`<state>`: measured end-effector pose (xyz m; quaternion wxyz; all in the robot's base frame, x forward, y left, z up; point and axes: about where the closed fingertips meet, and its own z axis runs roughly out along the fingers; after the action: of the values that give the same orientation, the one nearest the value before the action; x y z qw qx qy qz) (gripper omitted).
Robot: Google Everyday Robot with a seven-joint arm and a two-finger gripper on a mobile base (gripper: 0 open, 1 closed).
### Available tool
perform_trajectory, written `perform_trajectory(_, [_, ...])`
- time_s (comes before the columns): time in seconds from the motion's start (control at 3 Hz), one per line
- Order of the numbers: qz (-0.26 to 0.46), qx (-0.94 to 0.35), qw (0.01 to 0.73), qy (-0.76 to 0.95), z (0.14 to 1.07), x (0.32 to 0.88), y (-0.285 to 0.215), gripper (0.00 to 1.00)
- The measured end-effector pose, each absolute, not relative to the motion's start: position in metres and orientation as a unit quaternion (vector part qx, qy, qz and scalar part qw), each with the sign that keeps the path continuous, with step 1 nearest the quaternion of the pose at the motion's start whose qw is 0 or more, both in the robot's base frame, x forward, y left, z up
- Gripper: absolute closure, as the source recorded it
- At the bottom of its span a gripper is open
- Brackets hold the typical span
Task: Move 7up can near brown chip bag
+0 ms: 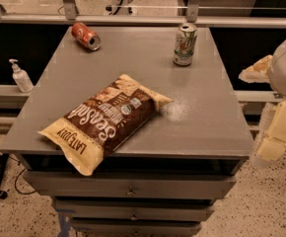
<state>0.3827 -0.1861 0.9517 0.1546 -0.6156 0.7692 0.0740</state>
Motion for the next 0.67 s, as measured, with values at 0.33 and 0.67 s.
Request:
perform_trajectory(0.33, [0.074, -0.616, 0.155, 0.769, 0.952, 0.383, -0.186, 0.00])
perform_trajectory(0.67, [0.073, -0.613, 0.173, 0.768, 0.952, 0.395, -0.186, 0.00])
